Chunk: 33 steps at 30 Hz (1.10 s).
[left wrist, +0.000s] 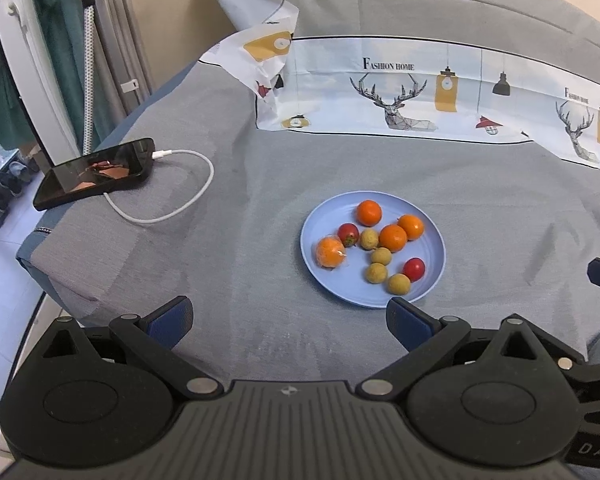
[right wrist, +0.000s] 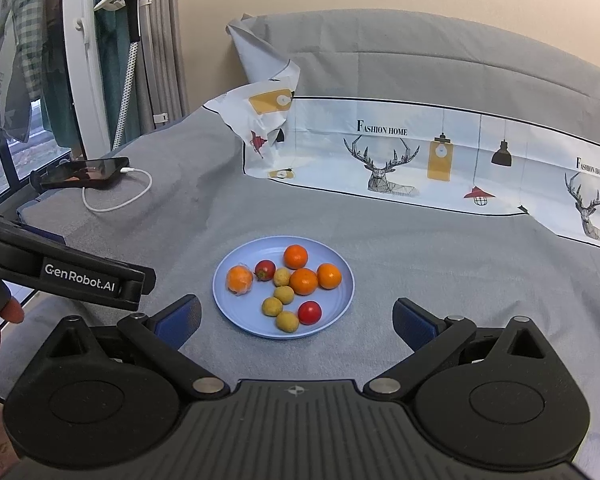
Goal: Organize fruits
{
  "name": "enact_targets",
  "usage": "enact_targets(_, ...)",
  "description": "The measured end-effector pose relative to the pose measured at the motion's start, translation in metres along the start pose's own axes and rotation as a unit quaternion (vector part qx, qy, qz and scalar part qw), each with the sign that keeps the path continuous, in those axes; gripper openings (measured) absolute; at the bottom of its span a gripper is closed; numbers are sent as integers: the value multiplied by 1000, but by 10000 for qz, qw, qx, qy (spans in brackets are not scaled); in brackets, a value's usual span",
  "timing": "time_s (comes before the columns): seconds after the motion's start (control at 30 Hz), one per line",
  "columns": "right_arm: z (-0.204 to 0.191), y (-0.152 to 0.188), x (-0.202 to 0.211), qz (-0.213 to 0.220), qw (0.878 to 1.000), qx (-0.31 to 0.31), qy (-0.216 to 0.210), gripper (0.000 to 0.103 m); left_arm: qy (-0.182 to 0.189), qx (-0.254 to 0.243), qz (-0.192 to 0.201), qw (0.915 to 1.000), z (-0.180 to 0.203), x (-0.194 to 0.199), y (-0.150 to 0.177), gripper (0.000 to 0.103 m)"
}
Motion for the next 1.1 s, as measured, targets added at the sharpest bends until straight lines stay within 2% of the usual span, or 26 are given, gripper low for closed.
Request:
enact_targets(0.47,0,0,-2,-17,10000,-2,10,102,5,35,-9,10000,0,-1,-1,103)
enact_targets(1.1,3,6,-9,-84,9999,33,67,102,-25,-156,-50,9999,8,-10,0,103)
Point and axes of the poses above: each gripper's, at about its wrist camera, not at the fingertips, and x roughly against the way its jaws point, z to its right, y to its underside, the point moved 4 cm from there along -x, roughly the way its jaws point, and after that the axes turned 11 degrees about z, right-handed, at the moved point
